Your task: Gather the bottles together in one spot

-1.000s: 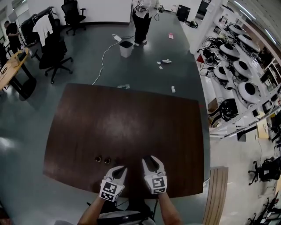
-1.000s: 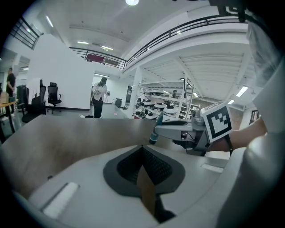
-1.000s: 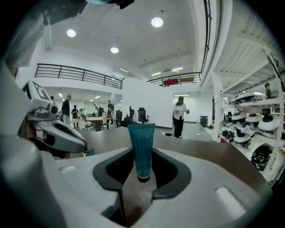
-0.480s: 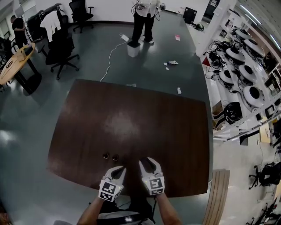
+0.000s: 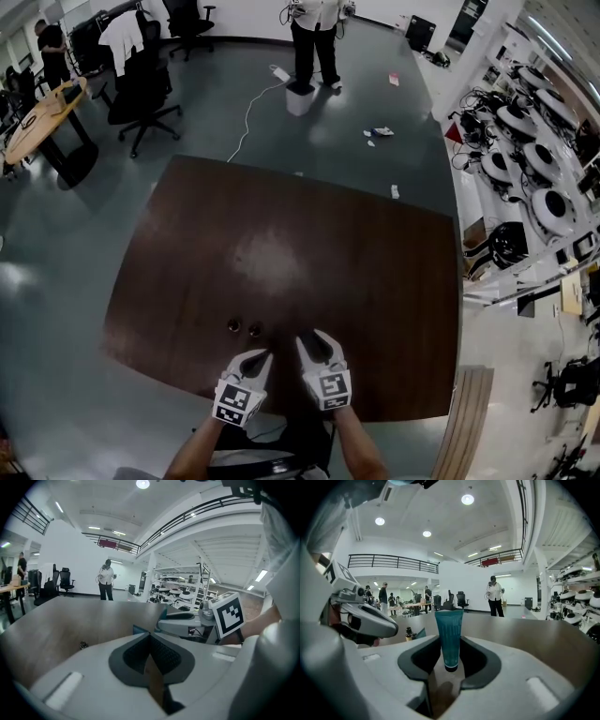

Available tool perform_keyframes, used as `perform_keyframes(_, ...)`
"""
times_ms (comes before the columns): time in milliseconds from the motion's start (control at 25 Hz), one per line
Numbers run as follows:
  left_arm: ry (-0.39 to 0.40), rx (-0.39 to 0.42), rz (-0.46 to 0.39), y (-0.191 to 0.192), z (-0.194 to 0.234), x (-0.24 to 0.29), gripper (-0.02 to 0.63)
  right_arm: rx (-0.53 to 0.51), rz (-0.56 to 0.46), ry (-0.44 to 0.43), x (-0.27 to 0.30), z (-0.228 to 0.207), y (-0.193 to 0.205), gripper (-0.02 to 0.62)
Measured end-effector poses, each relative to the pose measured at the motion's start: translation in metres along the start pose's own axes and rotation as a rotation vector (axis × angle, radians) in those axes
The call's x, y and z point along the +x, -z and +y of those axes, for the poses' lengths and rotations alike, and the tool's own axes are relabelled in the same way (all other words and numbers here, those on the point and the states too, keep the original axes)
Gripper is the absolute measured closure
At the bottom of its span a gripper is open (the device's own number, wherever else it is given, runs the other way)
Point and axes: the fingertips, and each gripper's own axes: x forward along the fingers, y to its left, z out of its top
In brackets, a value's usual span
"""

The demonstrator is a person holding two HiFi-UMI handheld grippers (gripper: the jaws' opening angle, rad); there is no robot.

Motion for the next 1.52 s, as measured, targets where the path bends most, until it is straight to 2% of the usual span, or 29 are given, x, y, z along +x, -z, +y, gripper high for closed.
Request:
perform_keyframes(360,-0.021,-0.017,0.014,0.010,0.012,-0.005,0.606,0.016,0.017,-0.027,0.010,0.014,0.019,0.469)
perform_keyframes(720,-0.032,0.009,0.008,0.021,0.023,-0.005,0.606,0.010,0.033,-0.023,0.015,0.020,0.031,0.469)
perform_keyframes(1520,-0.024,-0.002,0.021,0.030,0.025,-0.004,0.606,0.022,0.028,-0.004,0.015,0.018,0.045,0.468)
